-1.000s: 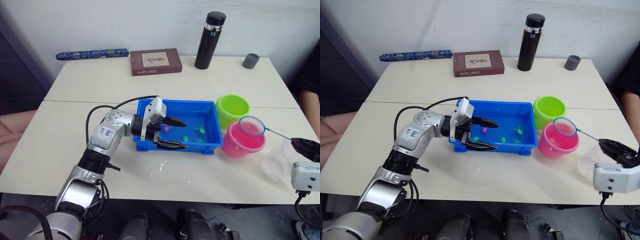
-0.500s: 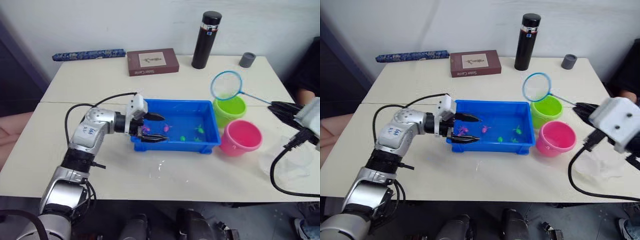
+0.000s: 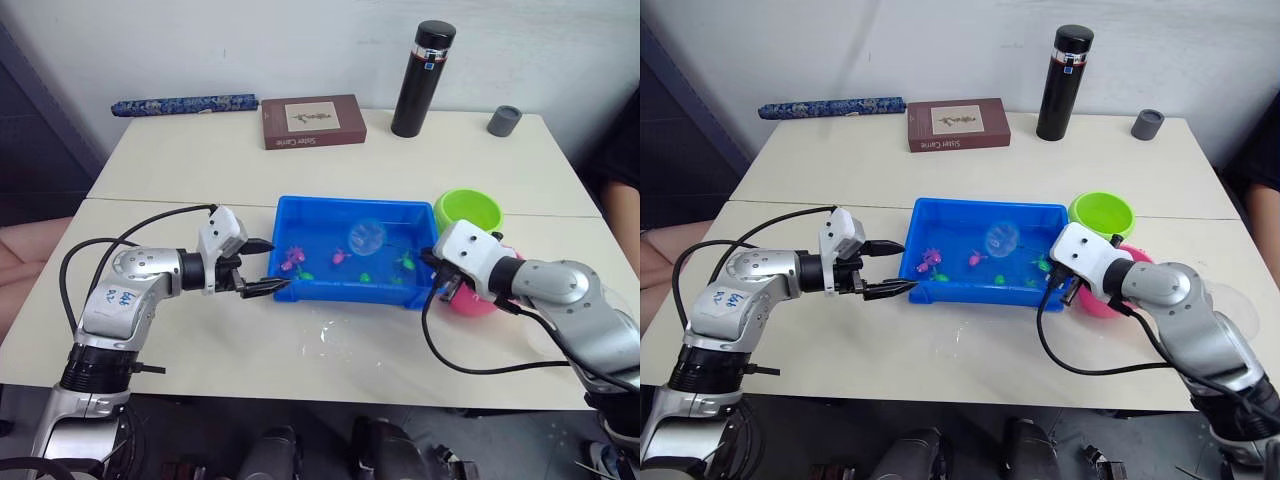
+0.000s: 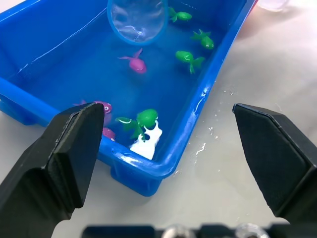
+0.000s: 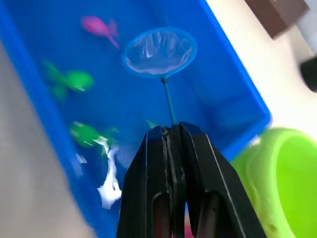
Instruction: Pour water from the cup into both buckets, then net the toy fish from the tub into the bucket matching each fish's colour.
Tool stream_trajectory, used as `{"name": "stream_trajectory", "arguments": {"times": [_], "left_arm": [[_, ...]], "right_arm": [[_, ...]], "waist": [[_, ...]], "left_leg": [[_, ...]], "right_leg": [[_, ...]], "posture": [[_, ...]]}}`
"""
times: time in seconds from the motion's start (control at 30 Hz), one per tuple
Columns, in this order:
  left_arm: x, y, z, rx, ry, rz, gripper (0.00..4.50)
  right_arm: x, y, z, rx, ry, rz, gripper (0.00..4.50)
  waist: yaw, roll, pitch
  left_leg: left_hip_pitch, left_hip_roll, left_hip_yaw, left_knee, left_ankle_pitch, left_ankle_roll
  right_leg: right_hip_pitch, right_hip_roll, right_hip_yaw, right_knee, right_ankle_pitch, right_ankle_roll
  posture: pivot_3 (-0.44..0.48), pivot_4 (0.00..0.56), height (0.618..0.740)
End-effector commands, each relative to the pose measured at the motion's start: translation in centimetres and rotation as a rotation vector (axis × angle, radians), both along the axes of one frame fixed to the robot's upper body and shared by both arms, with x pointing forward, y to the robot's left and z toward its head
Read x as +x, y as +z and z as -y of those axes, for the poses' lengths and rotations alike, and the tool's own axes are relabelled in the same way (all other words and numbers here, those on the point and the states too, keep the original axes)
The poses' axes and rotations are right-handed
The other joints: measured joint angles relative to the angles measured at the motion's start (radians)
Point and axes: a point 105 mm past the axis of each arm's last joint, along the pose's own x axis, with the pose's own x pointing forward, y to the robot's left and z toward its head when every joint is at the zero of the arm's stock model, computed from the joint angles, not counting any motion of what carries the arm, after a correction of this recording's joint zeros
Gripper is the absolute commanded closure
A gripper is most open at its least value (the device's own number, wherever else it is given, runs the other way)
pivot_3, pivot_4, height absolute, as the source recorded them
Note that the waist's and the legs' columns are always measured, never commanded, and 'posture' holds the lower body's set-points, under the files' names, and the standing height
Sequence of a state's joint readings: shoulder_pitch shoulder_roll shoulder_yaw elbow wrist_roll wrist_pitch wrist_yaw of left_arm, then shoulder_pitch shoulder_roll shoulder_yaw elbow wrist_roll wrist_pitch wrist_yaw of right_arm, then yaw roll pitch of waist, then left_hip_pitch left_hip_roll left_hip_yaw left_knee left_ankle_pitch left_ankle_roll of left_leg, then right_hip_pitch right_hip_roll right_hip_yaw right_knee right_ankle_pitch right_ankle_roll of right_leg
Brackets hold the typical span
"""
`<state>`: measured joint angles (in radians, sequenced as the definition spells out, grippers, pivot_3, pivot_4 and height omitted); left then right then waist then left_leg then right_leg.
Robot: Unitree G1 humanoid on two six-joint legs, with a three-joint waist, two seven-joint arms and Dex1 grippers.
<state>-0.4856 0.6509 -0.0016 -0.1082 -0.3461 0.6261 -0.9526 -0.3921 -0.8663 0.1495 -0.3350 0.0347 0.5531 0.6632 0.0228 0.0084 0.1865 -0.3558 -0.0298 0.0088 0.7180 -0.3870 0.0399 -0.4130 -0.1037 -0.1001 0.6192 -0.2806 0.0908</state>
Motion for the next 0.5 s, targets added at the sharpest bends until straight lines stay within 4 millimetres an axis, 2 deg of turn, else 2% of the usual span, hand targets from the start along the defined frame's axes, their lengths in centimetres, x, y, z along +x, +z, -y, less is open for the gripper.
{"name": "stream_trajectory", "arguments": {"times": [0.03, 0.3, 0.5], "left_arm": [[-0.4, 1.1, -0.3, -0.005, 0.014, 0.043, 0.02], [-0.3, 1.2, -0.3, -0.001, 0.029, 0.051, 0.02], [-0.2, 1.5, 0.2, -0.007, 0.016, 0.064, 0.02]], "right_arm": [[0.6, 0.5, -0.9, -0.036, 0.047, 0.046, 4.5], [-0.4, -1.6, -3.5, 0.002, 0.145, -0.065, 4.5], [-1.2, -1.4, -4.4, 0.217, 0.118, -0.161, 4.5]], "waist": [[-0.002, 0.0, 0.0], [0.0, 0.0, 0.0], [0.001, 0.0, 0.0]], "left_leg": [[0.0, 0.0, 0.0, 0.0, 0.0, 0.0], [0.0, 0.001, 0.0, -0.001, 0.0, -0.001], [0.0, 0.001, 0.0, -0.001, 0.0, -0.001]], "right_leg": [[0.0, 0.0, 0.0, 0.0, 0.0, 0.0], [0.0, 0.001, -0.001, 0.0, 0.0, 0.0], [0.0, 0.001, -0.002, 0.0, 0.0, 0.0]], "posture": [[0.0, 0.15, 0.74], [0.0, 0.15, 0.74], [0.0, 0.15, 0.74]]}}
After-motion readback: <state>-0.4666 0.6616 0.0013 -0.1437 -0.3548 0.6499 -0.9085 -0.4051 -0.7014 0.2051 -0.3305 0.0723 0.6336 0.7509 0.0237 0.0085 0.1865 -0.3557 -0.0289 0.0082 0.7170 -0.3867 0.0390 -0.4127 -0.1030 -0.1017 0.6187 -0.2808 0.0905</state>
